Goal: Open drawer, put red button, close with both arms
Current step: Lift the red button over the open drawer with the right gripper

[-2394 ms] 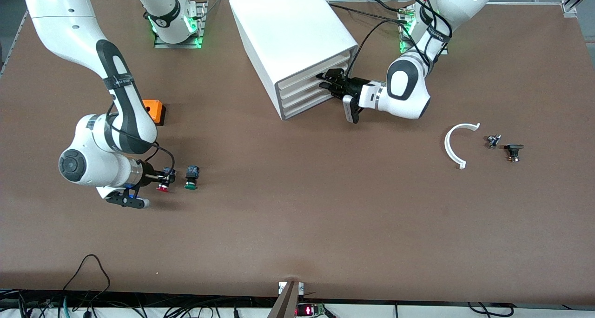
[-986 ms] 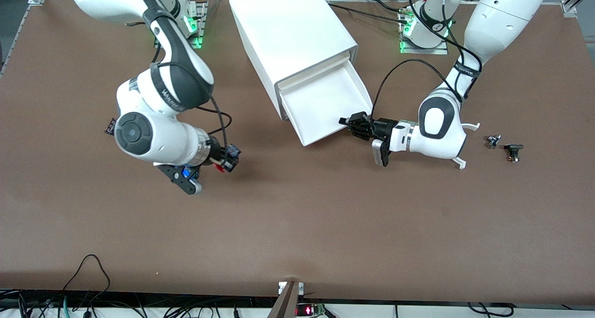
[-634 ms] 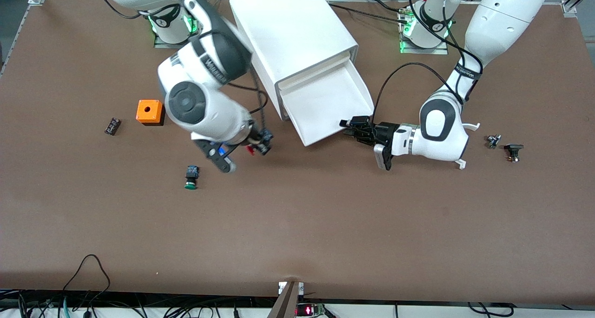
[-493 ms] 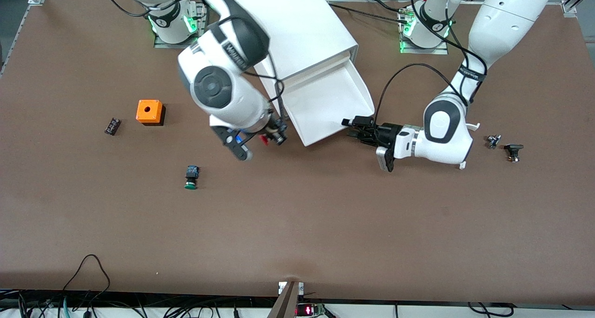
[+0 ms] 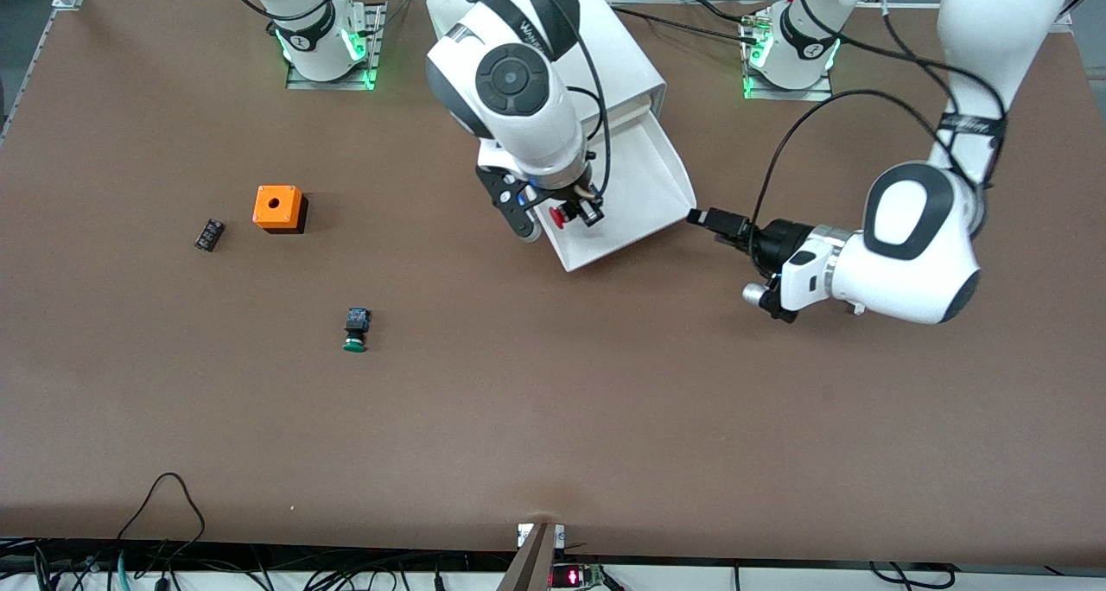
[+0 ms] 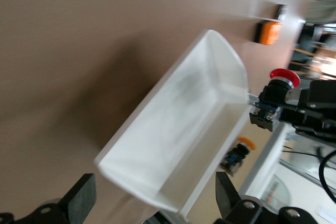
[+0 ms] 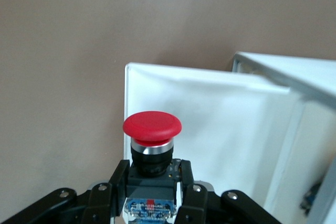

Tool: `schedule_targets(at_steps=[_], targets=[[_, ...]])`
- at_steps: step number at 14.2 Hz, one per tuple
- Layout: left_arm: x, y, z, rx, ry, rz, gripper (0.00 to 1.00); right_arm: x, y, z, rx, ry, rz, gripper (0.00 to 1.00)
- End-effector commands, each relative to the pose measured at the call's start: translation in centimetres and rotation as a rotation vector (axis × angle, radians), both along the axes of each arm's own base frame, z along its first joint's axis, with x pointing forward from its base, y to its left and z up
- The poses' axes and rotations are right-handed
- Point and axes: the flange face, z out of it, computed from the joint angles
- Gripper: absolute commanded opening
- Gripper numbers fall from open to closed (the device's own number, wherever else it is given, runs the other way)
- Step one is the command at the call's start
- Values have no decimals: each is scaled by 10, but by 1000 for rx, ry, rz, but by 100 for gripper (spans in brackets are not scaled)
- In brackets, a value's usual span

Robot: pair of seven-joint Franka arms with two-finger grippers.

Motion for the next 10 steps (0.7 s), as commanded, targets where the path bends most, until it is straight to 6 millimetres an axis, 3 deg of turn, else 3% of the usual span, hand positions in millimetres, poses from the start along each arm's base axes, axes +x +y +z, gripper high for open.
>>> schedule_targets(at_steps=[1, 5, 6, 8, 9, 10], targets=[[7, 13, 29, 258, -34, -20, 100, -16, 31, -27, -16, -49, -74, 0], [14, 37, 47, 597, -144, -37, 100, -41, 61, -77, 1, -79, -147, 0], [16, 43, 46, 678, -180, -68, 100, -46, 66, -81, 11, -83, -150, 0], [15, 37, 46, 730, -205, -105, 100, -48, 67, -87, 10, -74, -179, 0], [15, 35, 45, 748, -214, -119, 100, -48, 67, -88, 6, -70, -195, 9], [16, 38, 45, 777, -226, -132, 100, -49, 67, -90, 4, -65, -201, 47]])
